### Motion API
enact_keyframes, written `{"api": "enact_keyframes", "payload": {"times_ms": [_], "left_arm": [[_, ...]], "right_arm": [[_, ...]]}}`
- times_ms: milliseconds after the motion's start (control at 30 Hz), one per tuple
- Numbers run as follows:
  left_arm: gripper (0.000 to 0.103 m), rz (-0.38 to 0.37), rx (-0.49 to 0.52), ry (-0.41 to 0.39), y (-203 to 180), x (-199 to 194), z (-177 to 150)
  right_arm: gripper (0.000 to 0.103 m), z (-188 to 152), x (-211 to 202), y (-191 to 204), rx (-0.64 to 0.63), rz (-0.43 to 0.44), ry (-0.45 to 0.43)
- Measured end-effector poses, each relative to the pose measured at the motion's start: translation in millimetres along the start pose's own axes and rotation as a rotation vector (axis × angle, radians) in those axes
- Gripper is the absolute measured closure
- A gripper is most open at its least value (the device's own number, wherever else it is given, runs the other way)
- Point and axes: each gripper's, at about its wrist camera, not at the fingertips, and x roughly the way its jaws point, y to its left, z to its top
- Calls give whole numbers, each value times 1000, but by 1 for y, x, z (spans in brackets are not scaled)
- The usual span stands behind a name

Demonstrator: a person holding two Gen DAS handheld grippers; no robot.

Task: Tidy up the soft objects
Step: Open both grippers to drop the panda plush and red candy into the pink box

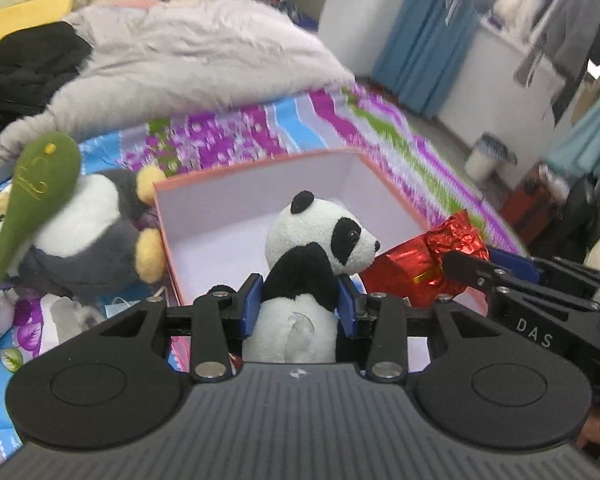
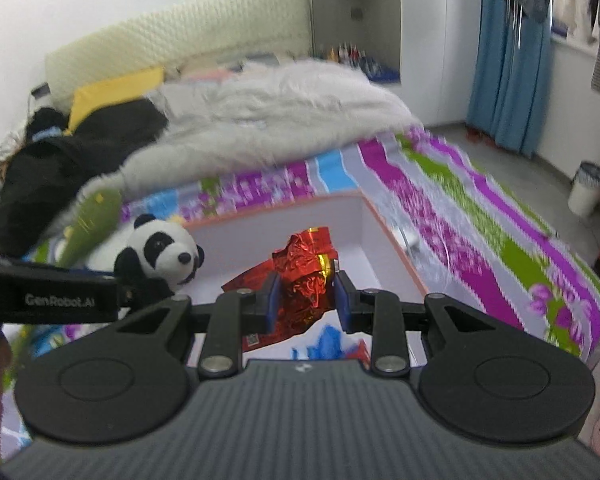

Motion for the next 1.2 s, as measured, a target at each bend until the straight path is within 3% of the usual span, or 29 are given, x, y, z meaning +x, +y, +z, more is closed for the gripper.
{"api": "enact_keyframes", "payload": {"times_ms": [333, 600, 733, 867, 1200], "left_arm": [[58, 25, 21, 163, 2, 67, -12], [53, 30, 24, 217, 7, 81, -18], [49, 27, 37, 195, 6, 70, -17], [49, 20, 66, 147, 0, 47, -14], [49, 23, 144, -43, -12, -44, -17]], "right_arm": [[71, -28, 53, -28, 68, -1, 191], [64, -44, 63, -36, 94, 0, 231], [51, -45, 59, -39, 119, 5, 228], [51, -42, 47, -35, 124, 28, 194], [50, -25, -17, -8, 94, 66, 16]]}}
